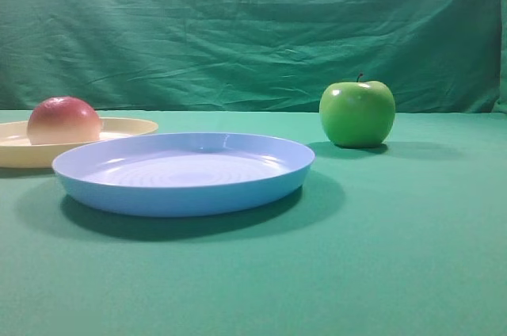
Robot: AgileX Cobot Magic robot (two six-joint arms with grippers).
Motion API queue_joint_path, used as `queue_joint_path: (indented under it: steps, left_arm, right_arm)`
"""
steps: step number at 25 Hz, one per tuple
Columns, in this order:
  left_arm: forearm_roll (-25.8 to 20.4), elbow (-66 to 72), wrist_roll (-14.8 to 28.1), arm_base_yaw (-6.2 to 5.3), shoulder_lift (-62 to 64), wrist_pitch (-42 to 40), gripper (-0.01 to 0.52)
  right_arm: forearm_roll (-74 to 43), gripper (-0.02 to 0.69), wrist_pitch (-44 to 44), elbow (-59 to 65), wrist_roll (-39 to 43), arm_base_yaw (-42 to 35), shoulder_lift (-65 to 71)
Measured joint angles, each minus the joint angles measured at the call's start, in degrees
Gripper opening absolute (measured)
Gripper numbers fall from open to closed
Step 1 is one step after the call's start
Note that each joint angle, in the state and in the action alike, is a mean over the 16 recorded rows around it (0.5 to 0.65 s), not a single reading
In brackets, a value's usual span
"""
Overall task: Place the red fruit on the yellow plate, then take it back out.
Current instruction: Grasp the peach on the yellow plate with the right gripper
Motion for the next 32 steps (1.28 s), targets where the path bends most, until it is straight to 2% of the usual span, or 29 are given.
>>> queue_joint_path:
  steps: [9, 14, 25, 32]
  left_arm:
    - [0.00, 0.00, 0.00, 0.00, 0.00, 0.00, 0.000]
    - [0.00, 0.00, 0.00, 0.00, 0.00, 0.00, 0.000]
    - [0.00, 0.00, 0.00, 0.00, 0.00, 0.00, 0.000]
    - [0.00, 0.00, 0.00, 0.00, 0.00, 0.00, 0.000]
  right_arm:
    - [-1.47, 0.000, -10.03, 15.60, 1.39, -14.64, -13.94]
    - [-1.47, 0.000, -15.54, 25.89, 1.43, -20.00, -21.60]
    - [-1.30, 0.000, -25.50, 46.42, 1.86, -23.50, -32.32]
    - [-1.05, 0.000, -26.42, 52.99, 2.57, -23.66, -33.42]
